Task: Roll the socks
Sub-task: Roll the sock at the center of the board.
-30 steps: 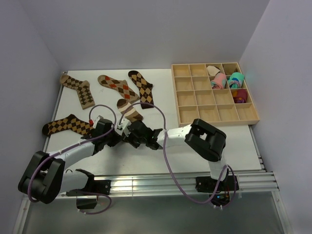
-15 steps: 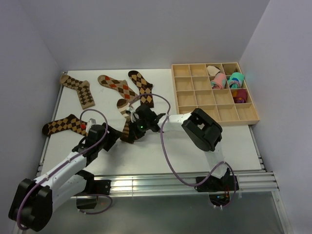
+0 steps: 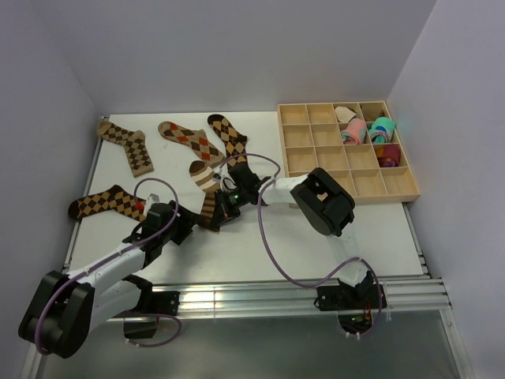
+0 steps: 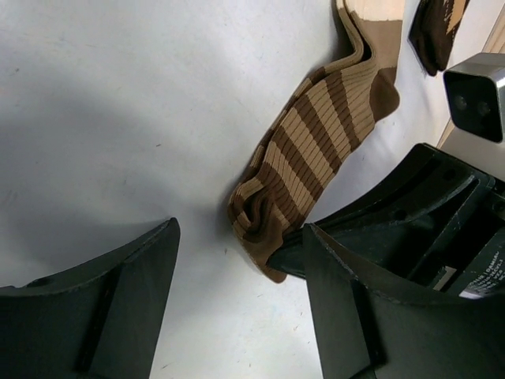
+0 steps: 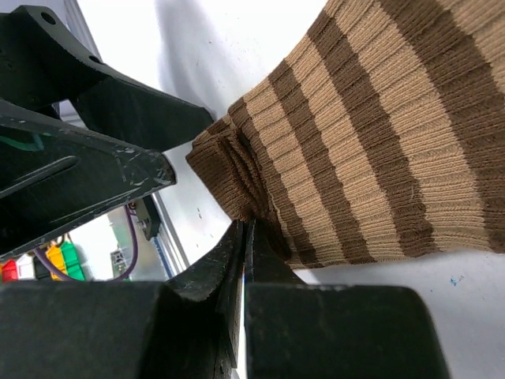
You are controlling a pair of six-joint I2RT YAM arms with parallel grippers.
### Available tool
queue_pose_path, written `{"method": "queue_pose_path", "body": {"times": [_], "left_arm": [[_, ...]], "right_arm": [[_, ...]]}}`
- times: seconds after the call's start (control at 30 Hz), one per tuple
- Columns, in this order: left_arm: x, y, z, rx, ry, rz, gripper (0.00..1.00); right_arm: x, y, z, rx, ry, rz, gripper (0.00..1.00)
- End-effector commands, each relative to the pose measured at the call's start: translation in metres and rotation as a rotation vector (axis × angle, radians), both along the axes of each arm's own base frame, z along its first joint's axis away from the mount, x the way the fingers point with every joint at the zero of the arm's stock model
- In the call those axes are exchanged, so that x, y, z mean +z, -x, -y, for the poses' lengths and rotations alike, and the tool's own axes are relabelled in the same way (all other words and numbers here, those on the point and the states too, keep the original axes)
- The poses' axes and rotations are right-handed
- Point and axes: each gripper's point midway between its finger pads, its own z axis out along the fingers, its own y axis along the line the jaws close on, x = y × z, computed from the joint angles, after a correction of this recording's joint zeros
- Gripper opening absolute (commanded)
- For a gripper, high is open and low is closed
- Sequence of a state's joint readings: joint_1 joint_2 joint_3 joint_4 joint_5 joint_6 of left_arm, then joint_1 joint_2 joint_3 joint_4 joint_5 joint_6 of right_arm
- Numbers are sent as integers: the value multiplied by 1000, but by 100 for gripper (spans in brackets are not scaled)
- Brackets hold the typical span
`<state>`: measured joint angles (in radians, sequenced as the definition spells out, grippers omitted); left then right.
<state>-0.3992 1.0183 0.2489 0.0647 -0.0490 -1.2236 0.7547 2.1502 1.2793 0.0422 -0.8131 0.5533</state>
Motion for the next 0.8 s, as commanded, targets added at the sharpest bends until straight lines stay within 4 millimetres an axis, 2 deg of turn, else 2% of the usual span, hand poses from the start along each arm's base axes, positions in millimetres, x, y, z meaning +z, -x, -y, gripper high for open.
{"method": "queue_pose_path", "body": {"times": [0.0,0.27,0.5,0.6,0.63,0.7,0.77], "left_arm": [[-4,-4,2,-10,-10,-12,69],[-20,-2,7,-21,-3,-84,54],[-24,-3,8,-24,-22,-131,26],[-25,-3,8,-30,-42,-163,9],[-21,-7,10,-33,-44,-158,6],[-26,-4,8,-42,-73,-208,0],[-29,-3,7,-55,-97,-234,0]], "right_arm": [[-10,0,4,-12,44,-52,0],[-12,-8,5,-29,63,-42,0],[-15,-13,8,-37,98,1,0],[-17,-15,10,-39,115,31,0],[-14,-16,9,-30,113,56,0],[-13,-14,9,-26,117,93,2],[-8,-15,10,-23,123,175,8]]}}
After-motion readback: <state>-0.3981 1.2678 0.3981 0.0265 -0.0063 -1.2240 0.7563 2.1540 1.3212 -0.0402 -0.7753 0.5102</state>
